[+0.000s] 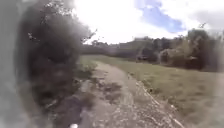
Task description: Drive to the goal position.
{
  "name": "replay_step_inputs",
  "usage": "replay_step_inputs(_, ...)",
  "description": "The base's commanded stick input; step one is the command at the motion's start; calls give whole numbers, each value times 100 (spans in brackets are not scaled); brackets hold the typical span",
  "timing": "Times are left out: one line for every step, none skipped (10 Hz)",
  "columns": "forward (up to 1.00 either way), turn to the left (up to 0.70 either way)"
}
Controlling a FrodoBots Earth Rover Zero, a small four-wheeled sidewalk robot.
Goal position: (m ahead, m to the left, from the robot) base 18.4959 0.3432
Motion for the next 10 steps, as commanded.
replay_step_inputs(70, 1)
replay_step_inputs(70, 1)
replay_step_inputs(70, 1)
replay_step_inputs(70, 1)
replay_step_inputs(70, 1)
replay_step_inputs(70, 1)
replay_step_inputs(70, 1)
replay_step_inputs(70, 1)
replay_step_inputs(70, 1)
replay_step_inputs(70, 1)
